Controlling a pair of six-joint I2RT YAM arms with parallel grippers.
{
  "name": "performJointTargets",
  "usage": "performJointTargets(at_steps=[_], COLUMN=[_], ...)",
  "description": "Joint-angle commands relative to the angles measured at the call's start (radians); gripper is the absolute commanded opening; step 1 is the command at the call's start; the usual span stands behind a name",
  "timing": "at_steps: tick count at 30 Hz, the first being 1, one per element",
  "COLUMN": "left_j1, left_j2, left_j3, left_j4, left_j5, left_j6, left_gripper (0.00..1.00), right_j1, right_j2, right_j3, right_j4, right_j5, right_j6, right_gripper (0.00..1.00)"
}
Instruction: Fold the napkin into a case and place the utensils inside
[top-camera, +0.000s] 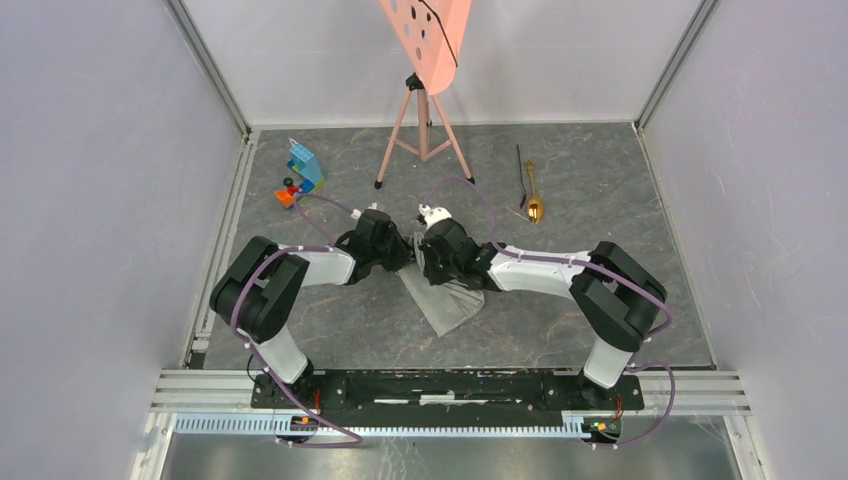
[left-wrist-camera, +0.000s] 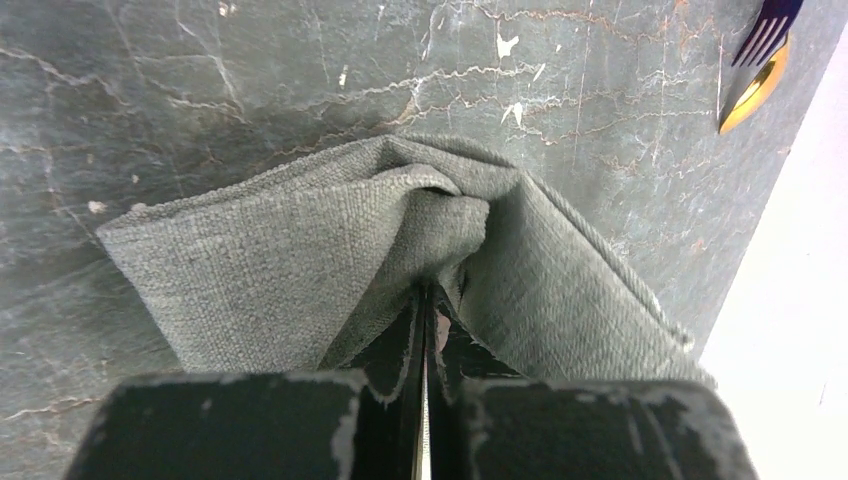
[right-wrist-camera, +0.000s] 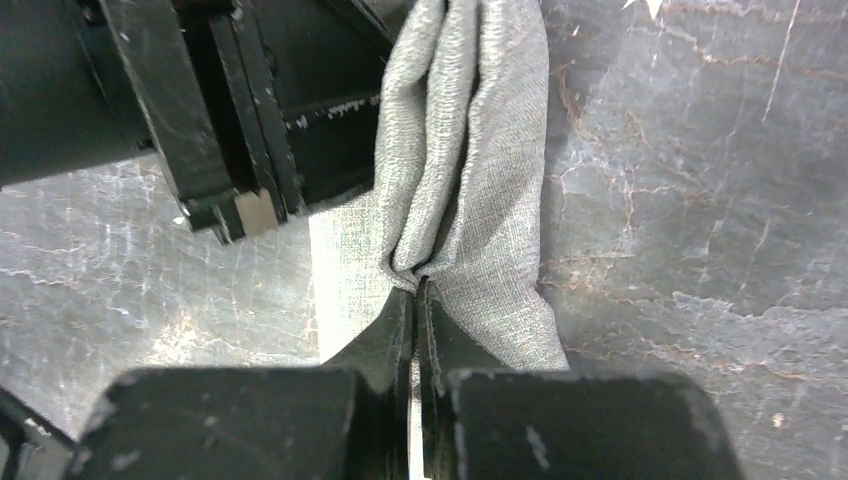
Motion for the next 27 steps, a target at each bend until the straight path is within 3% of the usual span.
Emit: performJointTargets(at_steps=[1, 5, 13, 19, 27], left_j1=[0.021, 0.023, 0.022, 0.023, 0.082], left_j2=[-0.012, 0.007, -0.054, -0.21, -0.294], left_j3=[-0.034, -0.044, -0.083, -0.091, -0.153], left_j4=[0.05, 0.102, 0.158, -0.023, -0.149], left_j5=[-0.004, 0.024, 0.084, 0.108, 0.079], left_j6=[0.02, 0.005, 0.019, 0.069, 0.095], left_gripper=[0.02, 0.02, 0.04, 0.21, 0.14], right_j1=[-0.006, -0.015, -0.03, -0.03, -0.027], right_j2=[-0.073, -0.124, -0.091, -0.084, -0.07], right_j3=[-0.097, -0.245, -0.371, -0.377, -0.356], right_j4=[0.229, 0.434, 0.725, 0.701, 0.655], right_j5=[-0.097, -0.103, -0.123, -0.075, -0.023], right_j6=[0.122, 0.218, 0.428, 0.431, 0.453], right_gripper=[0.0, 0.0, 0.0, 0.0, 0.0])
